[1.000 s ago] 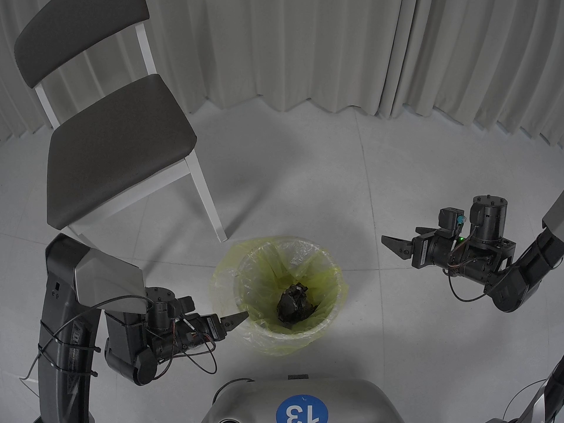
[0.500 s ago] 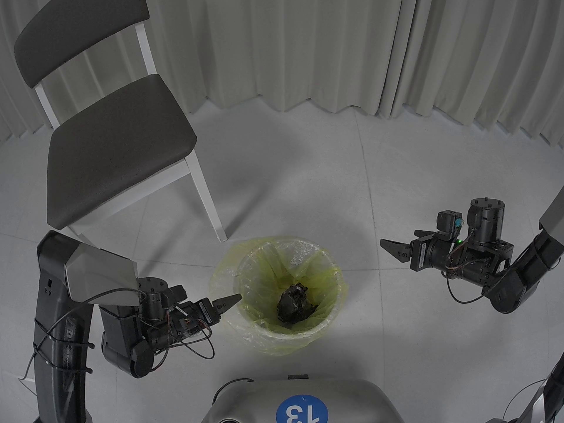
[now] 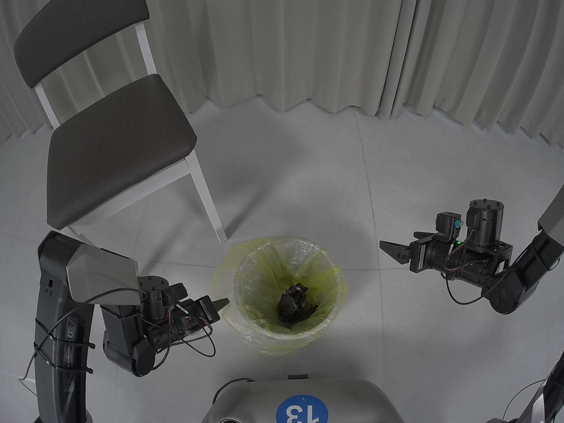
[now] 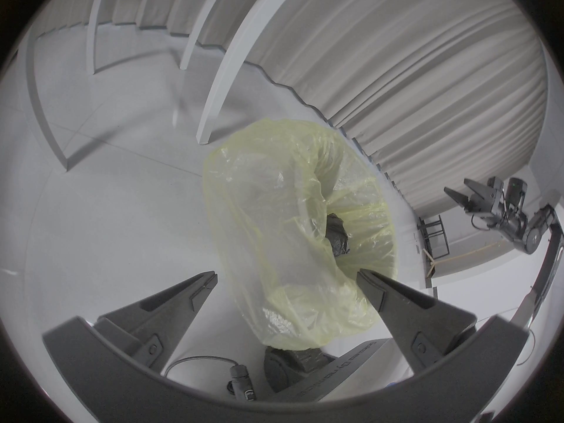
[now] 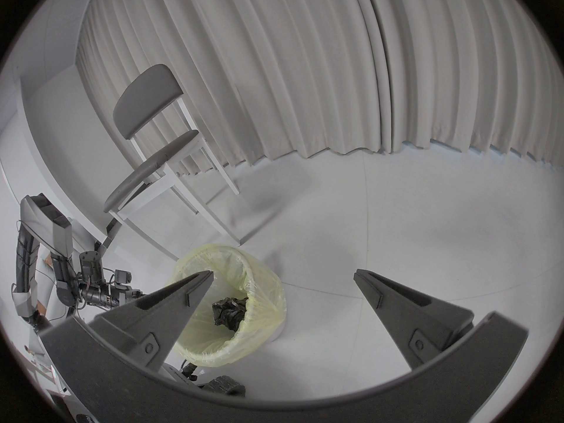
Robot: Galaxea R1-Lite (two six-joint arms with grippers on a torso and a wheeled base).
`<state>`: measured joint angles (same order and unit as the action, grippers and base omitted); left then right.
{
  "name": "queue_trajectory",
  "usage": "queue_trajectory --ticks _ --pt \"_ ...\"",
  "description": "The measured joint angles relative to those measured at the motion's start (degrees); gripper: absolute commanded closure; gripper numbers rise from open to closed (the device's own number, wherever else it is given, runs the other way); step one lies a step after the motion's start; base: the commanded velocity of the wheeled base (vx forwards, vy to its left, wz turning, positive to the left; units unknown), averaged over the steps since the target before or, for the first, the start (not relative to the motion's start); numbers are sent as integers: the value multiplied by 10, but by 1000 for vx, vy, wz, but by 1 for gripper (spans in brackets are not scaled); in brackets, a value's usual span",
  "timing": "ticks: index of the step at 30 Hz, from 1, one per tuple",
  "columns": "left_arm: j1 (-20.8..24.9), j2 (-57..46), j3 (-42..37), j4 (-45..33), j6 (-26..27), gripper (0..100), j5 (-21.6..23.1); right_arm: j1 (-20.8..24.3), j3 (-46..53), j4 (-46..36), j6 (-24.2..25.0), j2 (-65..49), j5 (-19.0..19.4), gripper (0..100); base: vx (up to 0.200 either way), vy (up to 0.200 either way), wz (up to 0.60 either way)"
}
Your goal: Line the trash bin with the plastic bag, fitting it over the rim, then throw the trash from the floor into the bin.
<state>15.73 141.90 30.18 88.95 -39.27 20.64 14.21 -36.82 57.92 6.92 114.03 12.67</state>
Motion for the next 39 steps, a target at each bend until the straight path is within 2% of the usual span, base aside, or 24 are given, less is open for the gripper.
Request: queue_trajectory --ticks 3,12,18,23,33,39 --pt "0 0 -3 0 0 100 -15 0 0 0 0 0 0 0 0 0 0" --pt "-4 -3 -16 0 13 100 -19 0 1 0 -1 0 0 0 0 0 0" --pt "-3 2 -16 0 73 100 -17 3 1 0 -1 2 0 0 0 0 0" --pt "0 15 19 -12 139 100 -15 7 2 0 -4 5 1 0 0 0 0" --pt "-1 17 122 -218 247 100 -17 12 5 0 -6 7 3 0 0 0 0" --pt "-9 3 211 -351 309 100 -18 16 7 0 -7 8 4 0 0 0 0"
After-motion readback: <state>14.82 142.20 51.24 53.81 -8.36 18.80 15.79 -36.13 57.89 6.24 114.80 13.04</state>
